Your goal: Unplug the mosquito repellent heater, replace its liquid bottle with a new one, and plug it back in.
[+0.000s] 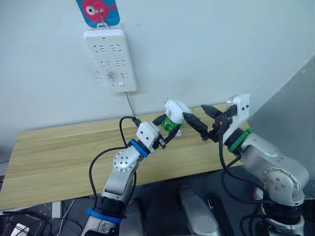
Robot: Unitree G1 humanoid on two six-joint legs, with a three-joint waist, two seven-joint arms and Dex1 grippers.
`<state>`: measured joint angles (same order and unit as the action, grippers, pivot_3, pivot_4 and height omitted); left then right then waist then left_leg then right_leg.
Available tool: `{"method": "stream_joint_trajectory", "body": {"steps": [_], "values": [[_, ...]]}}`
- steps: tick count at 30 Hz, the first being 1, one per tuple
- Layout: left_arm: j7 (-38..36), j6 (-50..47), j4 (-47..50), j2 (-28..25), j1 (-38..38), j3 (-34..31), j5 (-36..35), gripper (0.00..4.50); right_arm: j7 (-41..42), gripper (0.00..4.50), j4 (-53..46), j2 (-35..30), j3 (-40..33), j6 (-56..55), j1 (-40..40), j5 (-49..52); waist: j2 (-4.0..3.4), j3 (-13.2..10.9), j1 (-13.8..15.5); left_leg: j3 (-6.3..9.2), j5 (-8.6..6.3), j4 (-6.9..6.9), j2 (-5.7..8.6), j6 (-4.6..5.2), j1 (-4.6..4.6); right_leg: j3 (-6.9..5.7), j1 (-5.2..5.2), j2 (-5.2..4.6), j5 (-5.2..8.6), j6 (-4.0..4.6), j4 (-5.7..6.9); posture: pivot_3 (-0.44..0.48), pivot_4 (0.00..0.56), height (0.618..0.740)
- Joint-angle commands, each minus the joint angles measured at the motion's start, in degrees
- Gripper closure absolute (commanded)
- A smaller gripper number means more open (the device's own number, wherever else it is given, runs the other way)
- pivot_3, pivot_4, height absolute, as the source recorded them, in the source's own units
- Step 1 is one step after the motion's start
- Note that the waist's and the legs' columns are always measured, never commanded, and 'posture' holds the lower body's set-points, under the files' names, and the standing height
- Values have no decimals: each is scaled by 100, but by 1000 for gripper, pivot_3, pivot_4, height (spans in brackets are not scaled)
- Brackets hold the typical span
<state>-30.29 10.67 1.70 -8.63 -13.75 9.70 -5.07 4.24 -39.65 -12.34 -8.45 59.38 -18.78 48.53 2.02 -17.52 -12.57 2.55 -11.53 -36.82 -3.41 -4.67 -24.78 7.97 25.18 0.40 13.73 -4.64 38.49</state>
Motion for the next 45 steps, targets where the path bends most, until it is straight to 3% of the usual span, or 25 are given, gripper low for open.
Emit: {"method": "stream_joint_trajectory", "body": {"steps": [1, 6, 18, 21, 24, 33, 37, 38, 45], "values": [[86, 140, 335, 80, 79, 73, -31, 2215, -385, 0, -169, 232, -187, 149, -70, 621, 0, 0, -5, 1, 0, 5, -1, 0, 0, -2, 1, 0, 1, -1, 0, -279, 300, 740], [100, 0, 506, 176, 128, 136, -162, 2215, -571, 0, 13, 441, -27, 29, -160, 811, 0, 0, -15, 4, 0, 15, -3, 1, 1, -4, 6, 5, 2, 0, -1, -276, 298, 740], [44, -373, 902, 229, 222, 192, -422, 2215, -133, 0, 670, 594, 305, -914, -437, 471, -1, 1, -20, 4, 0, 23, -4, 1, 1, -3, 4, 7, 1, 0, -19, -256, 285, 740], [36, -450, 970, 230, 221, 198, -479, 2215, -38, 593, 706, 544, 353, -961, -446, 488, -2, 1, -16, 4, 0, 42, -4, 1, -2, -1, 0, 8, 0, 0, -47, -255, 284, 740], [45, -629, 1053, 264, 226, 212, -587, 2215, 63, 1539, 704, 490, 422, -964, -448, 516, -2, 2, -11, 5, 0, 61, -4, 0, -5, -3, 2, 8, 0, -2, -57, -255, 283, 740], [-19, -661, 1088, 259, 180, 243, -586, 2215, 132, 1532, 621, 378, 508, -927, -431, 708, -2, 2, -12, 9, 1, 76, -6, 0, -4, -8, 7, 8, 1, -1, -59, -258, 282, 740], [-43, -609, 1065, 242, 189, 244, -539, 2215, 37, 170, 632, 358, 475, -853, -445, 738, -2, 2, -11, 9, 1, 75, -6, 0, -3, -8, 6, 8, 1, -1, -59, -257, 283, 740], [-45, -604, 1056, 238, 190, 239, -534, 2215, 38, 3, 642, 327, 496, -821, -461, 733, -2, 2, -11, 9, 1, 76, -6, 0, -3, -8, 7, 8, 1, -1, -59, -258, 284, 740], [-83, -592, 1049, 246, 171, 264, -551, 2215, -87, 0, 739, 396, 525, -834, -537, 741, -2, 2, -11, 9, 1, 76, -6, 0, -3, -8, 7, 8, 1, -1, -60, -256, 286, 740]]}}
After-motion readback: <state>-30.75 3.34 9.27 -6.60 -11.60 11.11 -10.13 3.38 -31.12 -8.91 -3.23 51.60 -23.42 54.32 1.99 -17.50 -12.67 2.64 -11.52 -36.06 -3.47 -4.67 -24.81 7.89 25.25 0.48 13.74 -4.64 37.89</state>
